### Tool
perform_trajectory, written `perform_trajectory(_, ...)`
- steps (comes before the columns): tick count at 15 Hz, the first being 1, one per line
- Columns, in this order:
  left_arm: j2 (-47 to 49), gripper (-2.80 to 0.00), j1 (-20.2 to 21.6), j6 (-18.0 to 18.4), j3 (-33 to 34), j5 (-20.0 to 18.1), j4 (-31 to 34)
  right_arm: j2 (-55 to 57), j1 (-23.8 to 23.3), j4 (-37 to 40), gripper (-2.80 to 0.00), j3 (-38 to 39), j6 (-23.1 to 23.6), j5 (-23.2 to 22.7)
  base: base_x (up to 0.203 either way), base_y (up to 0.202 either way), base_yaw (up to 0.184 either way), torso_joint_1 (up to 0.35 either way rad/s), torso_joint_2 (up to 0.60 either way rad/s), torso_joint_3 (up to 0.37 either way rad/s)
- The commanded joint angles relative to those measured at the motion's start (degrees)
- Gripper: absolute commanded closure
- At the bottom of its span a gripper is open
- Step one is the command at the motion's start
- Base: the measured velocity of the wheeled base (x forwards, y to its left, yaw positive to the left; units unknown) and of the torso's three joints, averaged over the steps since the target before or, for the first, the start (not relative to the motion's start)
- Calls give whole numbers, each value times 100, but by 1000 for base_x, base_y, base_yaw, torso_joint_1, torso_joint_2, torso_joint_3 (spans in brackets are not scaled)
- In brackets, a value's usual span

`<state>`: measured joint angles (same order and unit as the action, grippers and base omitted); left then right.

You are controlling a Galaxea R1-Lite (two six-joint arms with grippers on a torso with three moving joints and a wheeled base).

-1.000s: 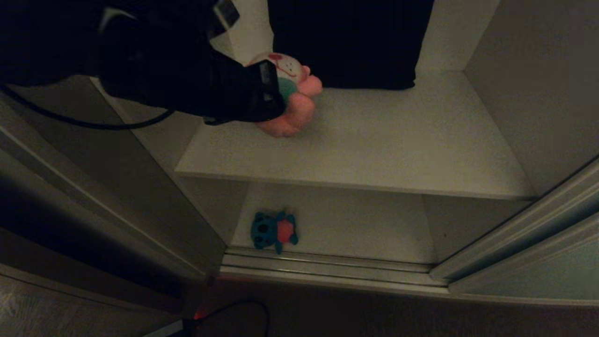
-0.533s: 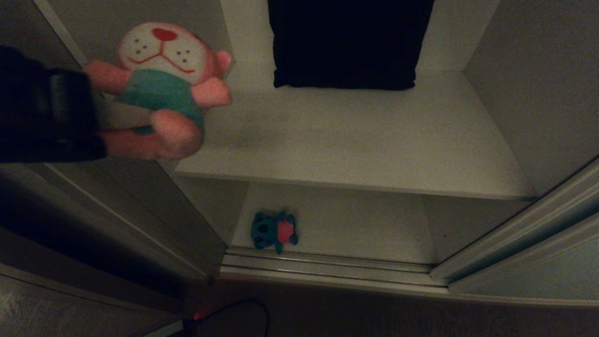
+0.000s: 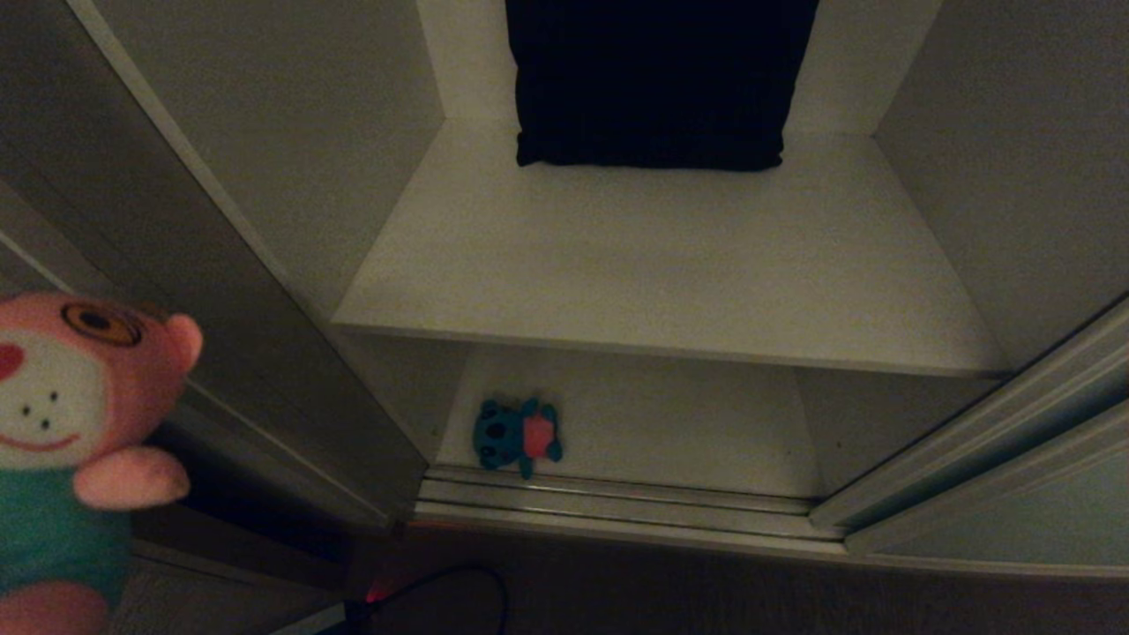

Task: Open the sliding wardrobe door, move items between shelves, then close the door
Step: Place the pink doll on the lower shelf

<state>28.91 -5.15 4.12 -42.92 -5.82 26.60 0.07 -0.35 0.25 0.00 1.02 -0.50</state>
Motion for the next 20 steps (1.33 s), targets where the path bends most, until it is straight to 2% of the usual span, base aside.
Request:
perform_trajectory(1, -1362, 0, 370, 107, 1306, -20, -209, 4, 0, 1, 0, 24, 3, -3, 0, 0, 0, 0, 0, 0)
perform_trajectory(4, -1976, 0, 504, 182, 2487, 309, -823, 2, 0, 1, 0, 26, 3, -3, 0, 0, 0, 0, 0, 0)
perform_trajectory(6, -2561, 0, 516, 277, 3288, 388, -1129, 2, 0, 1, 0, 26, 3, -3, 0, 0, 0, 0, 0, 0)
perform_trajectory(8, -2872, 0, 518, 245, 3752, 430, -1293, 2, 0, 1, 0, 26, 3, -3, 0, 0, 0, 0, 0, 0)
perform_trajectory(10, -2882, 0, 515, 124, 3773, 398, -1307, 10, 0, 1, 0, 26, 3, -3, 0, 0, 0, 0, 0, 0)
perform_trajectory(20, -2882, 0, 515, 142, 3834, 441, -1518, -7, 0, 1, 0, 26, 3, -3, 0, 0, 0, 0, 0, 0)
